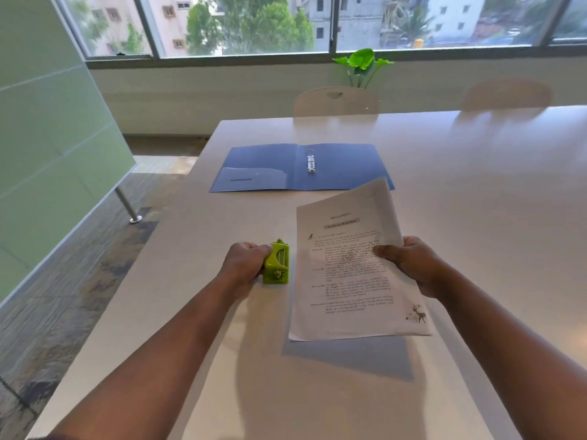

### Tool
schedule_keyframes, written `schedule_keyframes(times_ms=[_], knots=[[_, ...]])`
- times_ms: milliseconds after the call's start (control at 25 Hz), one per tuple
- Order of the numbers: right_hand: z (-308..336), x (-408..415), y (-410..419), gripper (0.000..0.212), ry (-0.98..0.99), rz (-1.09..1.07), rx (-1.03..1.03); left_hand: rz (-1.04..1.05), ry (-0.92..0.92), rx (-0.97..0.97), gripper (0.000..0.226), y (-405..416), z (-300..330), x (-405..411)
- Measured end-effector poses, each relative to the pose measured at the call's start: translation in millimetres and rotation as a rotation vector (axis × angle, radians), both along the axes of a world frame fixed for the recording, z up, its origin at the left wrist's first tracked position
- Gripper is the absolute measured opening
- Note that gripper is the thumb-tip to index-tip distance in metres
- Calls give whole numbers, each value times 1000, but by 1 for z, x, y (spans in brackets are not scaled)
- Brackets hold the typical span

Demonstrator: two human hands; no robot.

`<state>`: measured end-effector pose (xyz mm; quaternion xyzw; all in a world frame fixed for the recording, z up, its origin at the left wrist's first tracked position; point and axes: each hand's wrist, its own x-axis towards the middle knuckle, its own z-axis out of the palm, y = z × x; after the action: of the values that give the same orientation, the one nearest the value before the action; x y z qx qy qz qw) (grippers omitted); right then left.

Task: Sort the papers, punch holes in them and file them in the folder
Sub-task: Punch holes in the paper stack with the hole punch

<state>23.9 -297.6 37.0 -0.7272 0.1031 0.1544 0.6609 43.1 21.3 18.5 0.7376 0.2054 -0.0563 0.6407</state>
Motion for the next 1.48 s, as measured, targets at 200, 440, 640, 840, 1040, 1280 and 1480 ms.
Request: schedule_keyframes(times_ms=[200,440,640,840,1040,1280,1480], knots=[[-5,-10,-22,18,-5,-75,27,-92,67,56,17,-34,4,1],[-15,-6,-26,18,11,-74,-3,-140,81,100,14,-41,-1,-2],[-14,-4,-27,15,33,-99,59,-138,78,110,12,-39,0,-4],[-17,3,-27,18,44,-85,28,-149,77,102,13,-38,0,-4],[-17,5,-30,20,38,-93,51,-187,90,105,15,-36,2,-4],[-19,5,-27,23,49,-23,20,-261,98,94,15,-36,12,-8],[-20,6,-28,25,56,-20,-10,-299,114,73,17,-32,13,-7]])
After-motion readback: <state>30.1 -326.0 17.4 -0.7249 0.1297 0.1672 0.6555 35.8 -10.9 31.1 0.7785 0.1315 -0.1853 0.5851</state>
